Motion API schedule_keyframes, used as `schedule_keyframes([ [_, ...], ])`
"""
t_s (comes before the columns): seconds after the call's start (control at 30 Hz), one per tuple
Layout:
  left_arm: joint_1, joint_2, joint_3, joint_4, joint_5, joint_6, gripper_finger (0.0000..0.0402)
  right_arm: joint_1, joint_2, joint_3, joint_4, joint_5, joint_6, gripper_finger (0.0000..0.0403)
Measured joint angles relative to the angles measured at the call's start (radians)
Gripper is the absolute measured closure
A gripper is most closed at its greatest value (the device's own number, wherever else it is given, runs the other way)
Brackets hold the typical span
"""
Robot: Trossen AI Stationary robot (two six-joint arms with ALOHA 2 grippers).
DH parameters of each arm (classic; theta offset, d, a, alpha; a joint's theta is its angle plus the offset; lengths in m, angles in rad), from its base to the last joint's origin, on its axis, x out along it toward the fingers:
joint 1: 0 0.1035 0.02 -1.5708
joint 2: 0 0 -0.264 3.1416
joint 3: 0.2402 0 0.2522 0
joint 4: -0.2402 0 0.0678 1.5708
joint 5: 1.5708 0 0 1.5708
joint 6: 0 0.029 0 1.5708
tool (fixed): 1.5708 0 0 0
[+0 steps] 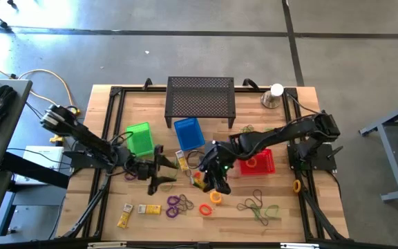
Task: Pick & Place Office Desk Supplies
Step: Put the yellow crayon box into the green basket
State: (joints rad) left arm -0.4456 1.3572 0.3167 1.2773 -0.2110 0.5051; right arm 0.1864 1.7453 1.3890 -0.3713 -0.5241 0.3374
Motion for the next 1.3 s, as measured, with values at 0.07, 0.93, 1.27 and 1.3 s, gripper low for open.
schedule_keyframes([
  [0.07,0.003,0.041,0.016,0.076,0.000,-0.031,0.0195,0.001,0.030,0.000,0.030,-0.048,0.007,0.0296],
  [0.93,0.024,0.130,0.033,0.087,0.106,-0.334,0.0195,-0.076,0.195,0.000,0.399,-0.265,0.134,0.0296],
  [1.27,0.041,0.130,0.034,0.080,0.176,-0.320,0.0195,-0.091,0.198,0.000,0.406,-0.267,0.137,0.0296],
  [1.3,0.046,0.130,0.036,0.080,0.180,-0.320,0.0195,-0.094,0.198,0.000,0.406,-0.267,0.137,0.0296],
])
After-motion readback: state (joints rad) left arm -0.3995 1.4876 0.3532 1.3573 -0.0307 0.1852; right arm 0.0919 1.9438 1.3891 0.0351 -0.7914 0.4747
